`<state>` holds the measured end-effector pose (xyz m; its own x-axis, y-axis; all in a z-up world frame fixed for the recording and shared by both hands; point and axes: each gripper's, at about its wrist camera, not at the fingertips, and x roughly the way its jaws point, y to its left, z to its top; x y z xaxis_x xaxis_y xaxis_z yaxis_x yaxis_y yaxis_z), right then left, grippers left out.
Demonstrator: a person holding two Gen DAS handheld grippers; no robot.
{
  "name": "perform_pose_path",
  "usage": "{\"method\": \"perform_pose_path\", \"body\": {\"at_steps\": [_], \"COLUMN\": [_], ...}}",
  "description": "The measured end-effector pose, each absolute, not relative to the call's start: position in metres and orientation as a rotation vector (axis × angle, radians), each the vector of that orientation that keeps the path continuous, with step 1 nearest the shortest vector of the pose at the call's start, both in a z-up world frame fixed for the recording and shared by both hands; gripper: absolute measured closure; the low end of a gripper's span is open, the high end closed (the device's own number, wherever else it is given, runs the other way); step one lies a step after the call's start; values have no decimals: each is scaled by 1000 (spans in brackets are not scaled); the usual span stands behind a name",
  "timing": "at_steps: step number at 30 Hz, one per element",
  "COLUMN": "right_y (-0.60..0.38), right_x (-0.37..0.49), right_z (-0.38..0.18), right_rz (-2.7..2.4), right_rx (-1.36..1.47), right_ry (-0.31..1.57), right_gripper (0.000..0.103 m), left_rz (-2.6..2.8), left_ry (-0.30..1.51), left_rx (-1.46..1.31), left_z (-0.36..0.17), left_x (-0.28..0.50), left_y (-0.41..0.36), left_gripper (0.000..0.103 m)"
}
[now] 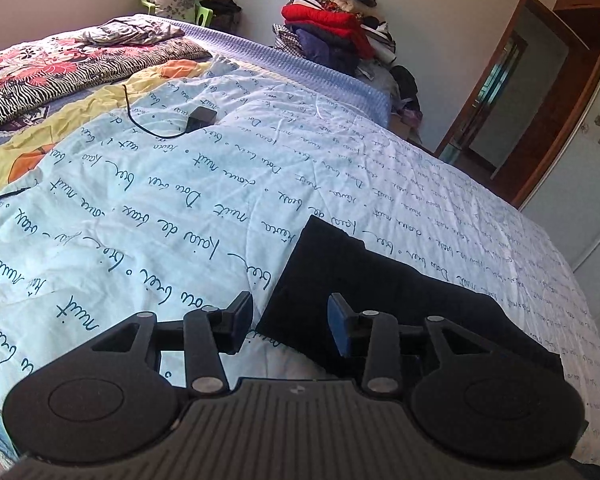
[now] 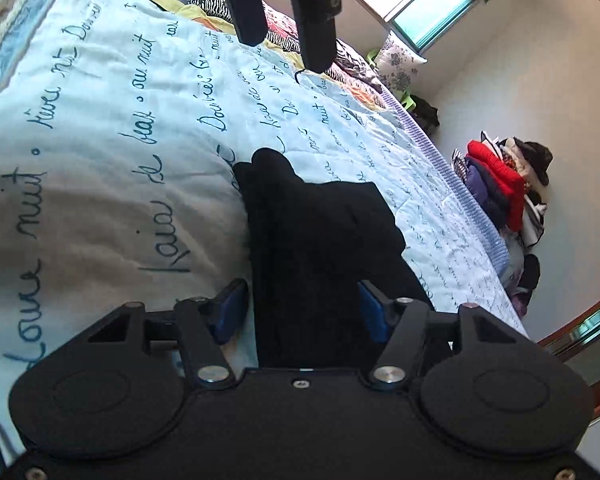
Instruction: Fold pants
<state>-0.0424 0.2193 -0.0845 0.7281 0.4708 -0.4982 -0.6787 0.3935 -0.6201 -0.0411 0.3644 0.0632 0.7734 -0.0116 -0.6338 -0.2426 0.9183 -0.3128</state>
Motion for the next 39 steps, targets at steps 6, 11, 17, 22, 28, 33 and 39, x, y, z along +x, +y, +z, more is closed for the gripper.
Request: {"method": "perform_pose_path", "body": {"at_steps": [6, 11, 17, 22, 28, 33, 39], "right_y": [234, 208, 176, 170, 156, 153, 154], "right_x": [-40, -5, -2, 2, 15, 18, 19], "right_z": [-88, -75, -52, -55, -49, -49, -49], "right_rz": [704, 706, 691, 727, 734, 744, 760], "right_rx": [-927, -592, -336, -277, -173, -130, -124], "right_ry": [254, 434, 430, 430, 429, 434, 441], "right_gripper": [59, 82, 93, 93, 94, 94, 94], "left_rz": [130, 105, 6, -98, -171, -214, -164], "left_ry": [684, 695, 750, 827, 800, 816, 881], "left_rx": [-418, -487, -644, -905, -1117, -1194, -1159], "left_z": [59, 56, 41, 0, -25, -42, -57], "left_x": [-42, -37, -11, 12, 25, 45, 80], "left_y": [371, 383, 403, 414, 421, 418, 417], "left_gripper": [56, 45, 34, 33, 33, 33, 38]}}
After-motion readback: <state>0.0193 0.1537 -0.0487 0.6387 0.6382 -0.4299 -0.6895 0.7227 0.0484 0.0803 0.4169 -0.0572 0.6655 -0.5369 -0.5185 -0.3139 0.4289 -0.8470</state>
